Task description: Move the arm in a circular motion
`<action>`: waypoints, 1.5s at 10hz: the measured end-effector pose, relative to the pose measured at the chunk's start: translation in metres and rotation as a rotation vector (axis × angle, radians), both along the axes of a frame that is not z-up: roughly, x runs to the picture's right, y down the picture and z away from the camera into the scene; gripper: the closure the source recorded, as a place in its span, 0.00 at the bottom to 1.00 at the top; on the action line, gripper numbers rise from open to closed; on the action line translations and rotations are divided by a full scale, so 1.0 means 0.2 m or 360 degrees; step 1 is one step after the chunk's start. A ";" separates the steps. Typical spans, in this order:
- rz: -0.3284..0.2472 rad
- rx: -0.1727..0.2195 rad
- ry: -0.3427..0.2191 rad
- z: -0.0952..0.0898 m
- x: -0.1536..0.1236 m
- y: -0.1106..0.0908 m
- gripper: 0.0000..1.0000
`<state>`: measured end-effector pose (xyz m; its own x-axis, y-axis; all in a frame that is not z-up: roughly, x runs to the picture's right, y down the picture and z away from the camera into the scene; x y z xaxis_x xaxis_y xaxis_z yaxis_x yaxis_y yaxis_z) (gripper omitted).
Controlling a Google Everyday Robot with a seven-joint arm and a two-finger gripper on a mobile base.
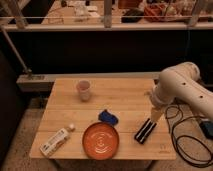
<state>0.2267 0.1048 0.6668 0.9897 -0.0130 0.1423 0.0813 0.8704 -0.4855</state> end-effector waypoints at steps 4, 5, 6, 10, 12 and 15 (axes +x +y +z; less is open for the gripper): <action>-0.0156 0.0047 -0.0185 -0.19 -0.34 0.03 0.20; -0.0213 0.0078 -0.0242 -0.23 -0.46 0.00 0.20; -0.0275 0.0101 -0.0301 -0.27 -0.58 -0.02 0.20; -0.0542 0.0142 -0.0521 -0.32 -1.05 -0.01 0.20; -0.0641 0.0170 -0.0599 -0.30 -1.22 -0.04 0.20; -0.0731 0.0236 -0.0666 -0.17 -1.35 -0.24 0.20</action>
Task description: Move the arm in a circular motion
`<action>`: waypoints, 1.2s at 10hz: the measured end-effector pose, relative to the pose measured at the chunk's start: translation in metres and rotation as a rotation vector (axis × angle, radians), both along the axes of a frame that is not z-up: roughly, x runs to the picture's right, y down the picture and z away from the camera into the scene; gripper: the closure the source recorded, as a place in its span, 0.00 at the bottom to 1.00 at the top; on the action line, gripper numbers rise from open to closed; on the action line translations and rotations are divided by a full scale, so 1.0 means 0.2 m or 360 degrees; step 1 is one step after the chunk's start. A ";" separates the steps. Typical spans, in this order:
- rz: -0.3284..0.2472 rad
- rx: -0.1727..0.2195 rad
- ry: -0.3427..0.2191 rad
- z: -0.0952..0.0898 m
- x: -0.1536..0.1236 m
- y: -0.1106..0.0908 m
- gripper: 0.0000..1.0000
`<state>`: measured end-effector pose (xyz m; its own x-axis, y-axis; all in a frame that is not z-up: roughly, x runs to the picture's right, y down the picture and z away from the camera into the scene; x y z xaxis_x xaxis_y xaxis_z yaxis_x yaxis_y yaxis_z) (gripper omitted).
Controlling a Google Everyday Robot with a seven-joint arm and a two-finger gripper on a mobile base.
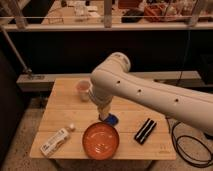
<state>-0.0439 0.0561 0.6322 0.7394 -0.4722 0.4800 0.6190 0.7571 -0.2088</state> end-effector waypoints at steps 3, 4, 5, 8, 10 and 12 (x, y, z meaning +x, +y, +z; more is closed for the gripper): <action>-0.0012 0.0038 -0.0003 0.25 -0.04 -0.27 0.20; -0.0014 0.0055 0.0010 0.37 -0.03 -0.37 0.20; -0.0011 0.0066 0.0031 0.46 -0.01 -0.45 0.20; 0.0070 0.0048 0.0146 0.72 0.19 -0.63 0.20; 0.0184 0.0011 0.0267 0.85 0.46 -0.69 0.20; 0.0284 -0.0031 0.0368 0.91 0.68 -0.71 0.20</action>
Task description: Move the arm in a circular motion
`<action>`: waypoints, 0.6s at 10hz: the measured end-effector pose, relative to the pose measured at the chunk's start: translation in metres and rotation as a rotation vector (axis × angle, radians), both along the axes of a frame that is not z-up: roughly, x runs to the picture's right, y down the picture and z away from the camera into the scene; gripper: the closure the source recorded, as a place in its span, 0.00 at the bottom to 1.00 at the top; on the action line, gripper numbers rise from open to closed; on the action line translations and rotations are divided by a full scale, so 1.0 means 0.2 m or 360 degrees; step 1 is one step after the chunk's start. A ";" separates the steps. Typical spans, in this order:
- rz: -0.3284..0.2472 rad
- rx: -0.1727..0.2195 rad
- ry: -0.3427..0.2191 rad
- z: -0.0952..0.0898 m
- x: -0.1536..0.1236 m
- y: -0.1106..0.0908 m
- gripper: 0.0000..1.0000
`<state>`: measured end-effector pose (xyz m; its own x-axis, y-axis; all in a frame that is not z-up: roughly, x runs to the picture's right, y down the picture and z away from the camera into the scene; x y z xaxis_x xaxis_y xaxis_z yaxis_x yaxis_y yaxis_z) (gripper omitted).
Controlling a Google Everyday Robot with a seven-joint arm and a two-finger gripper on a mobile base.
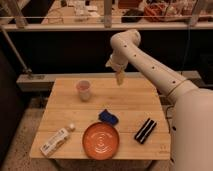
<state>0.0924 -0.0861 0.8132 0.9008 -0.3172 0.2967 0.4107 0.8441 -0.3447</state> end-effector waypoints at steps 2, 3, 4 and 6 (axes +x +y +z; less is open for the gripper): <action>0.0120 -0.0046 0.0127 0.01 0.28 0.01 0.20; 0.0171 -0.0069 0.0172 0.00 0.41 0.03 0.20; 0.0213 -0.0087 0.0207 -0.01 0.51 0.05 0.20; 0.0319 -0.0135 0.0289 -0.05 0.75 0.13 0.20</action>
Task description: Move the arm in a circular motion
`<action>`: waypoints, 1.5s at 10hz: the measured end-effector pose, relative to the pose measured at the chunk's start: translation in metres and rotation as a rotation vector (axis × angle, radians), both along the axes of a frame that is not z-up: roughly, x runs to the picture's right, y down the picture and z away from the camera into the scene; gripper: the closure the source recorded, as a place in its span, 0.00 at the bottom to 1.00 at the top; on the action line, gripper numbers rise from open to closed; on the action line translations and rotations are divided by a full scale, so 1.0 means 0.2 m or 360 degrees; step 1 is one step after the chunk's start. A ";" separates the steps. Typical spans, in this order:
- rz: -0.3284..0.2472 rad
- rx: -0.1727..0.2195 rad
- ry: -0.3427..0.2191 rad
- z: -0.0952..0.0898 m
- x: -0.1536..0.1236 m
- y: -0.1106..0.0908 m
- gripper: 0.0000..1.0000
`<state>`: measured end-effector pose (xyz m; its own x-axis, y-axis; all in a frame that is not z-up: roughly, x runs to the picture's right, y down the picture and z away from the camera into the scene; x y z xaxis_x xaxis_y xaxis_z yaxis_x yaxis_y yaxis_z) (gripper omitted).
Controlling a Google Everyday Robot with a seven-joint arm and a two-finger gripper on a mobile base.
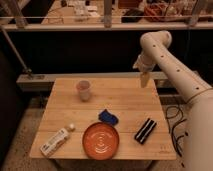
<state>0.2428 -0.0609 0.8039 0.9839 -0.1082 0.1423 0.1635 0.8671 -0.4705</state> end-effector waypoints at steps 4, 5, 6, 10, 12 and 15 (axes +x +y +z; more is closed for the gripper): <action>0.0103 -0.0025 0.0035 -0.16 0.28 0.18 0.20; 0.0111 -0.0025 0.0039 -0.23 0.29 0.25 0.20; 0.0109 -0.0028 0.0044 -0.32 0.28 0.34 0.20; 0.0027 -0.0069 0.0064 -0.64 0.11 0.69 0.20; -0.0042 -0.0112 0.0088 -0.80 0.00 0.83 0.20; -0.0177 -0.0143 0.0029 -0.93 -0.28 0.92 0.20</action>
